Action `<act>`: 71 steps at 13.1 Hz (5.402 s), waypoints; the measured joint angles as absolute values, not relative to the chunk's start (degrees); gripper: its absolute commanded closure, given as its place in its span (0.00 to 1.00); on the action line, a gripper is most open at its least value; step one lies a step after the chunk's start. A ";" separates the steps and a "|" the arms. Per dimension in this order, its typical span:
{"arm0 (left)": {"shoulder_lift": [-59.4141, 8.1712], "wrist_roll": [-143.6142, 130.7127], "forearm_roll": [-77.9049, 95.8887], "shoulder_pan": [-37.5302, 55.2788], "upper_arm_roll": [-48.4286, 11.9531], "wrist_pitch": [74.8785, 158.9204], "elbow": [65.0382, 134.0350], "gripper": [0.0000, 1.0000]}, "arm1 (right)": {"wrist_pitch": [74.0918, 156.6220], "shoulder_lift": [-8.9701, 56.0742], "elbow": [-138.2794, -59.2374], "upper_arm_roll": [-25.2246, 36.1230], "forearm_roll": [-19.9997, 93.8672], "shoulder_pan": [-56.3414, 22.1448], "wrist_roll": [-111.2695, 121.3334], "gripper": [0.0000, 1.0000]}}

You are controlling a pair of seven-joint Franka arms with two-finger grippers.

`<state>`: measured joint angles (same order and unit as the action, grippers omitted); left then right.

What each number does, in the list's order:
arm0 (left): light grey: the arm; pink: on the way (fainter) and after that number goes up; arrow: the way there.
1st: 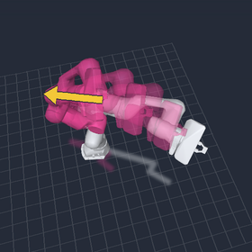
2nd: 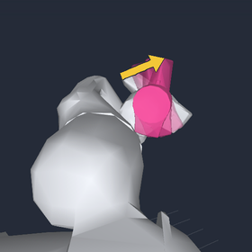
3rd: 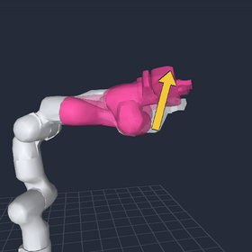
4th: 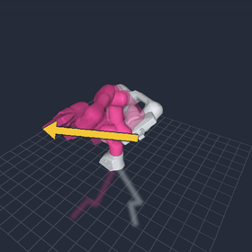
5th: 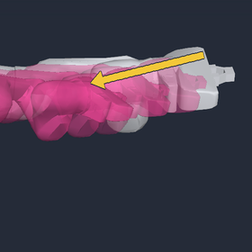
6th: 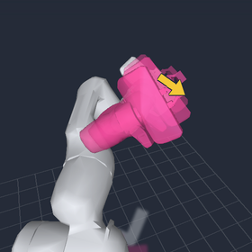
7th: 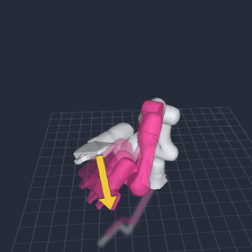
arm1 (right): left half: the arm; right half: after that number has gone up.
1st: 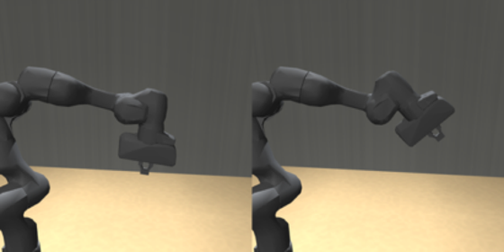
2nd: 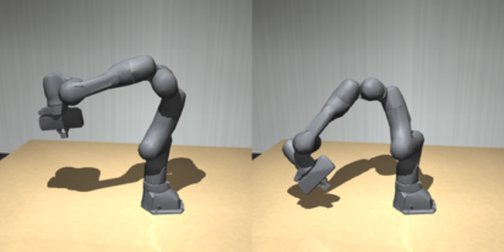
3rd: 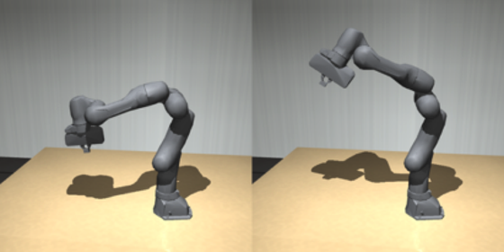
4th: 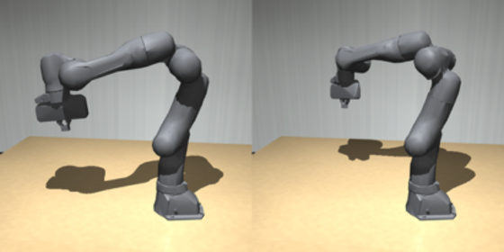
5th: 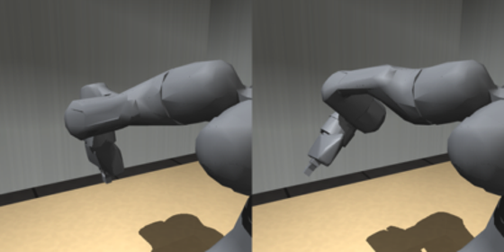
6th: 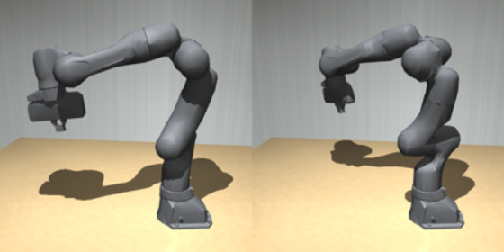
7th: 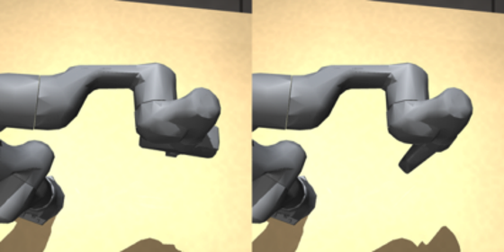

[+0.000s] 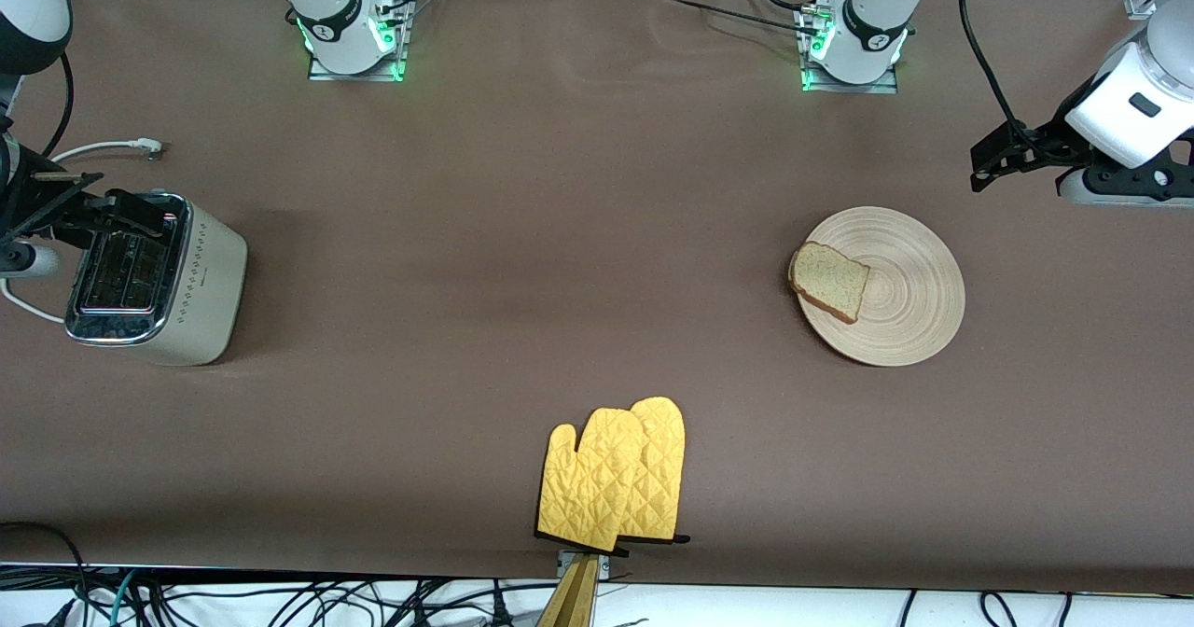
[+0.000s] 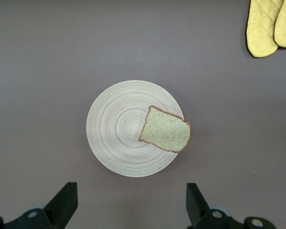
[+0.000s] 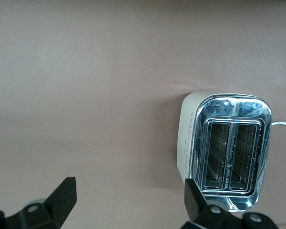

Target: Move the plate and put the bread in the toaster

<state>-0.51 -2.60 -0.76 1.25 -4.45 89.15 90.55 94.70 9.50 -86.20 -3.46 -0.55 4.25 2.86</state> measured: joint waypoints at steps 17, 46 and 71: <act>-4.17 -0.77 -0.77 1.10 -4.67 89.09 89.34 0.00 | 94.70 9.50 -86.20 -3.46 -0.55 4.28 2.80 0.00; 0.38 -1.04 -0.77 0.56 -5.32 91.22 91.40 0.00 | 94.70 9.50 -86.18 -3.47 -0.55 4.26 2.80 0.00; 0.38 -1.89 -0.77 0.40 -5.29 91.23 91.41 0.00 | 94.70 9.50 -86.19 -3.47 -0.55 4.26 2.80 0.00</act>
